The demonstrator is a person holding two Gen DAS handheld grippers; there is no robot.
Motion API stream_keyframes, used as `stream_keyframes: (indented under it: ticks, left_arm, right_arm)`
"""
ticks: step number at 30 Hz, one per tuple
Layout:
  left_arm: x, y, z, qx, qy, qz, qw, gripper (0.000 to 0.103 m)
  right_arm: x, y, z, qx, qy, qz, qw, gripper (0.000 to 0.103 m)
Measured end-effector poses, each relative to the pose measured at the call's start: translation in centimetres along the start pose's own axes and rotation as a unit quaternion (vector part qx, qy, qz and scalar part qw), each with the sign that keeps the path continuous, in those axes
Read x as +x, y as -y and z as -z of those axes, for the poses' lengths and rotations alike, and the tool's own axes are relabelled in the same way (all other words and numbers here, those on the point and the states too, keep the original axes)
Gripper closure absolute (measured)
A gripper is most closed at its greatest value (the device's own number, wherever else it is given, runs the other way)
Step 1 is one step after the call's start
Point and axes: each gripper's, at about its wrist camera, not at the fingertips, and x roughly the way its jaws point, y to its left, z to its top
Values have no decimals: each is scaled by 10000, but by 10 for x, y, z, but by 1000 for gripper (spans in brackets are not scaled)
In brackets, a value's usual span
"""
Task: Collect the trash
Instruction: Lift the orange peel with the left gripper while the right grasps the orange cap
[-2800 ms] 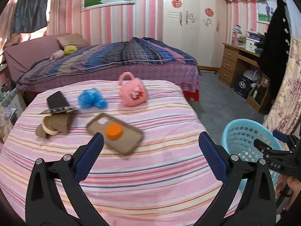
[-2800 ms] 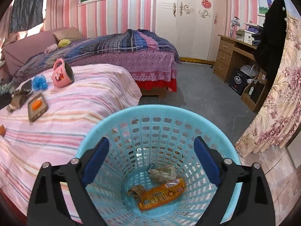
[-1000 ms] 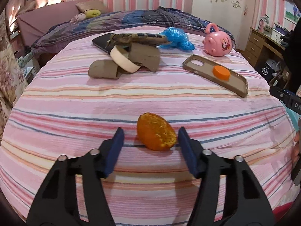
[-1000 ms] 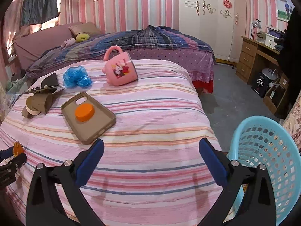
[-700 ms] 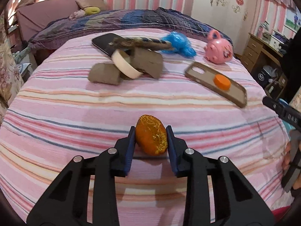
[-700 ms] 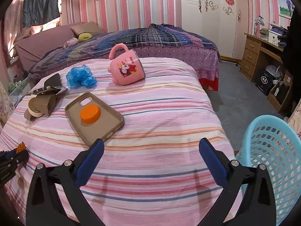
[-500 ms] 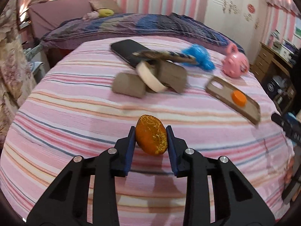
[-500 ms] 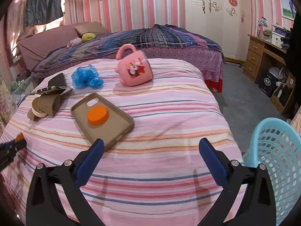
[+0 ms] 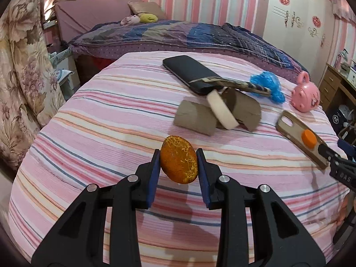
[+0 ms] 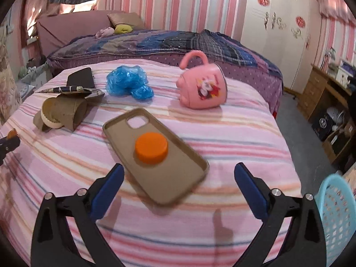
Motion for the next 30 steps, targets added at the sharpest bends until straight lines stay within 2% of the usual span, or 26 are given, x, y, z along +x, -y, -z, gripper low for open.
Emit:
stream_keyframes:
  ticks: [1, 2, 5, 10, 12, 13, 15, 22, 30]
  left_arm:
    - [1, -3, -1, -56, -20, 3, 10000, 72]
    - [1, -5, -1, -109, -42, 31, 9999, 72]
    - [2, -6, 0, -161, -62, 69, 9998, 72]
    - [4, 0, 1, -131, -95, 75, 9998, 72]
    - [4, 4, 2, -66, -96, 70, 9999, 72]
    - [4, 5, 2, -39, -98, 62, 9999, 72]
    - [4, 6, 3, -12, -94, 62, 9999, 72]
    - [-2, 14, 4, -50, -60, 152, 9999, 72]
    - [-11, 41, 11, 204, 3, 291, 9994, 72]
  right_arm:
    - [4, 0, -2, 25, -49, -49, 10000, 25]
    - [6, 0, -3, 40, -65, -75, 9999, 30]
    - [13, 1, -7, 135, -151, -208, 9996, 37]
    - [21, -6, -12, 118, -143, -261, 9995, 40]
    - [27, -10, -12, 44, -276, -323, 9991, 47]
    - [30, -13, -12, -29, -366, -349, 9987, 56]
    - [27, -15, -14, -110, -319, -320, 9989, 63]
    - [6, -15, -6, -283, 51, -241, 9993, 63]
    - [-25, 3, 5, -314, 177, -269, 9990, 63]
